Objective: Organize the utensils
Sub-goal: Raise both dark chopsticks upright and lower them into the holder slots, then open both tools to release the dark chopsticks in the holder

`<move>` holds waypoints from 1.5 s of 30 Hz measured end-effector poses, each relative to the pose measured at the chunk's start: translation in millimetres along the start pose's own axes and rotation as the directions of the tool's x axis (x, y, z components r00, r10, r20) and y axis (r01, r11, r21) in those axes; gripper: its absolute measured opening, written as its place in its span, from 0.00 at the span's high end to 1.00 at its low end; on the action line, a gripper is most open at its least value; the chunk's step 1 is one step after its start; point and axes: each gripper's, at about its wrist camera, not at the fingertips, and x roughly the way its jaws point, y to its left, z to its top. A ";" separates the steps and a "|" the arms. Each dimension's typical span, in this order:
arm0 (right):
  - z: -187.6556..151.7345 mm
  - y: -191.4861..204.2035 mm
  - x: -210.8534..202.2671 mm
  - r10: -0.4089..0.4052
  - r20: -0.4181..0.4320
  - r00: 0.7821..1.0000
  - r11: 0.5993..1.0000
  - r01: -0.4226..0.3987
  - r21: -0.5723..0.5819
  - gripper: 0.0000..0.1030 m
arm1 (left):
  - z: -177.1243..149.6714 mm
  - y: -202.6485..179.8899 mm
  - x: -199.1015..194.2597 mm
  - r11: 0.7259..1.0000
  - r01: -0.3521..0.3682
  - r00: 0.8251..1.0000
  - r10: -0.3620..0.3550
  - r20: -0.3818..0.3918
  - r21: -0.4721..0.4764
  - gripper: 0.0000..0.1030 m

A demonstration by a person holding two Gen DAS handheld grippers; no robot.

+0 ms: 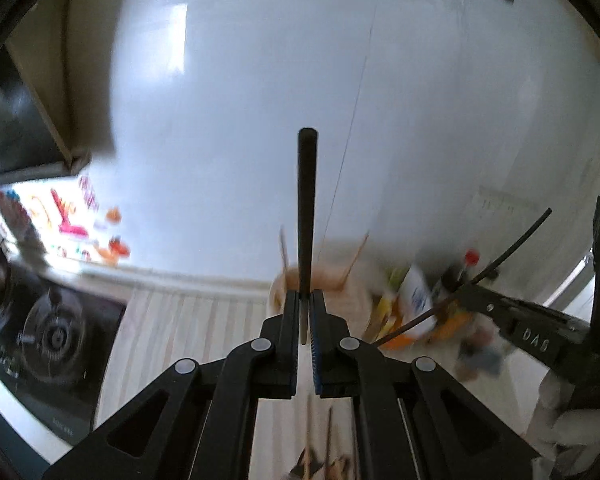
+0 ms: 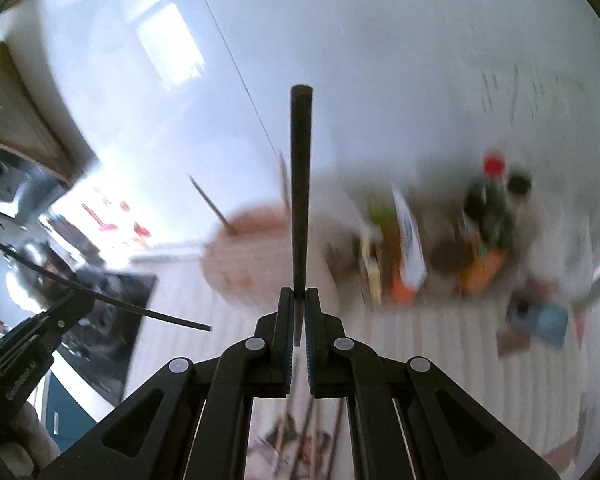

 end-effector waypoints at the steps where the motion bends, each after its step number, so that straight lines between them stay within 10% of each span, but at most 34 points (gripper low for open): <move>1: 14.7 6.6 -6.8 0.011 0.021 1.000 1.000 -0.010 -0.014 0.95 | 13.6 1.6 -2.4 1.000 0.007 1.000 -0.007 0.013 0.005 0.98; 10: 95.4 42.0 9.4 -0.028 0.056 0.998 0.994 0.034 -0.106 0.95 | 62.6 22.2 47.6 1.000 0.019 0.998 -0.019 -0.063 0.001 0.98; 26: 115.9 37.7 107.7 -0.035 -0.131 0.991 0.996 0.025 -0.080 0.94 | 73.1 41.8 104.0 1.000 0.013 0.955 -0.018 -0.295 -0.021 0.94; 30: 116.9 35.5 119.3 -0.033 -0.173 0.984 0.998 0.022 -0.066 0.76 | 71.9 42.3 96.2 1.000 -0.017 0.964 0.009 -0.266 -0.026 0.91; 31: 115.9 32.2 118.4 -0.034 -0.171 0.985 0.998 0.025 -0.058 0.69 | 72.1 46.2 88.0 0.999 -0.038 0.969 0.030 -0.246 -0.029 0.88; 35: 106.8 19.3 102.1 -0.070 -0.134 0.989 0.997 0.065 -0.040 0.58 | 65.6 59.7 63.7 0.995 -0.073 0.979 0.058 -0.194 -0.074 0.26; 41: 75.1 -3.7 69.9 -0.136 -0.085 0.987 0.991 0.136 -0.002 0.43 | 6.8 62.6 67.1 0.983 -0.149 0.979 0.131 -0.159 -0.107 0.00; 45: 41.3 -24.2 55.0 -0.177 -0.070 0.982 0.982 0.181 0.045 0.32 | -45.6 49.0 90.9 0.979 -0.192 0.970 0.178 -0.168 -0.072 0.00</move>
